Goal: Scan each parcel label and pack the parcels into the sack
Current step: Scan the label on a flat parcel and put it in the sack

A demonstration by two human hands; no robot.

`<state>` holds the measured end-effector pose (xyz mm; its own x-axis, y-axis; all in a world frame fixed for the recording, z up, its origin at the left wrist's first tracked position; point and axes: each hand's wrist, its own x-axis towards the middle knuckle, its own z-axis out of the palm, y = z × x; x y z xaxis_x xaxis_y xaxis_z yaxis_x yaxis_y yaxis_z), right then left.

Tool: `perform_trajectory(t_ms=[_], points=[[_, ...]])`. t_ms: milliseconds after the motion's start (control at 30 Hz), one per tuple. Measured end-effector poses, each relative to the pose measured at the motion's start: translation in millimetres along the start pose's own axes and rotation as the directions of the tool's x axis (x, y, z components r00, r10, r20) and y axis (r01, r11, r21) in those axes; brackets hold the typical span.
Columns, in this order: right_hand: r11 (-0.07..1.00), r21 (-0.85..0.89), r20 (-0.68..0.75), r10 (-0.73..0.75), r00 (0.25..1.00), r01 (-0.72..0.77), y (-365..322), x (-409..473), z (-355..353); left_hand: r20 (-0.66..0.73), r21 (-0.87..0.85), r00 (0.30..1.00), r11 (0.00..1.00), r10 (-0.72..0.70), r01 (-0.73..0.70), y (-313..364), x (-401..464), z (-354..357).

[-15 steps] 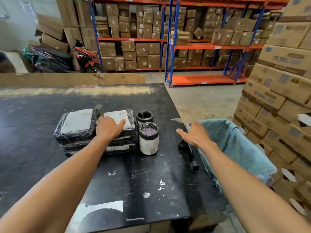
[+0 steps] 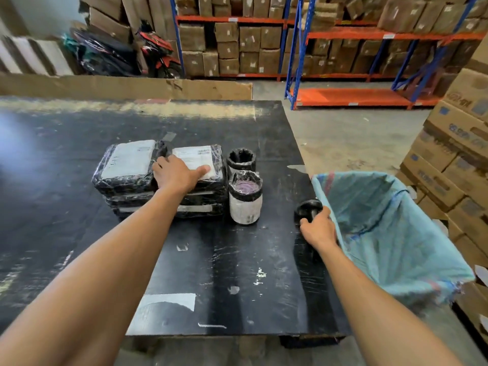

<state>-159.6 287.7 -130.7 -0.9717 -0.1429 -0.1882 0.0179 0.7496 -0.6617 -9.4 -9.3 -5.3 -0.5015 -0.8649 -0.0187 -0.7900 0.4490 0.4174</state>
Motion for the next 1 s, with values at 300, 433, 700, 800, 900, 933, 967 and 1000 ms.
perform_trajectory(t_ms=[300, 433, 700, 800, 900, 933, 967, 1000], points=[[0.849, 0.517, -0.143, -0.044, 0.989, 0.112, -49, -15, -16, 0.114, -0.154, 0.986, 0.979, -0.12, 0.137, 6, -12, -8], [0.729, 0.661, -0.075, -0.171, 0.982, 0.177, -96, -23, -23, 0.191, -0.184, 0.978, 0.976, -0.077, 0.113, -7, -13, -12], [0.594, 0.796, 0.193, -0.432, 0.881, 0.118, -164, -66, -5, 0.384, -0.17, 0.922, 0.985, 0.044, 0.024, -7, 2, -16], [0.648, 0.743, 0.2, -0.456, 0.867, 0.169, -175, -78, 6, 0.332, -0.238, 0.942, 0.971, 0.048, 0.034, -9, 5, -11], [0.642, 0.747, 0.175, -0.443, 0.879, 0.174, -180, -87, 12, 0.284, -0.274, 0.957, 0.962, 0.062, 0.019, -13, 7, -7], [0.631, 0.758, 0.162, -0.427, 0.89, 0.165, -181, -89, 13, 0.281, -0.288, 0.957, 0.958, 0.067, 0.017, -14, 8, -5], [0.622, 0.768, 0.15, -0.41, 0.9, 0.156, -181, -91, 14, 0.281, -0.305, 0.956, 0.952, 0.084, 0.006, -15, 9, -2], [0.615, 0.774, 0.14, -0.396, 0.907, 0.149, -181, -93, 14, 0.271, -0.322, 0.955, 0.946, 0.116, -0.024, -17, 9, 0]])
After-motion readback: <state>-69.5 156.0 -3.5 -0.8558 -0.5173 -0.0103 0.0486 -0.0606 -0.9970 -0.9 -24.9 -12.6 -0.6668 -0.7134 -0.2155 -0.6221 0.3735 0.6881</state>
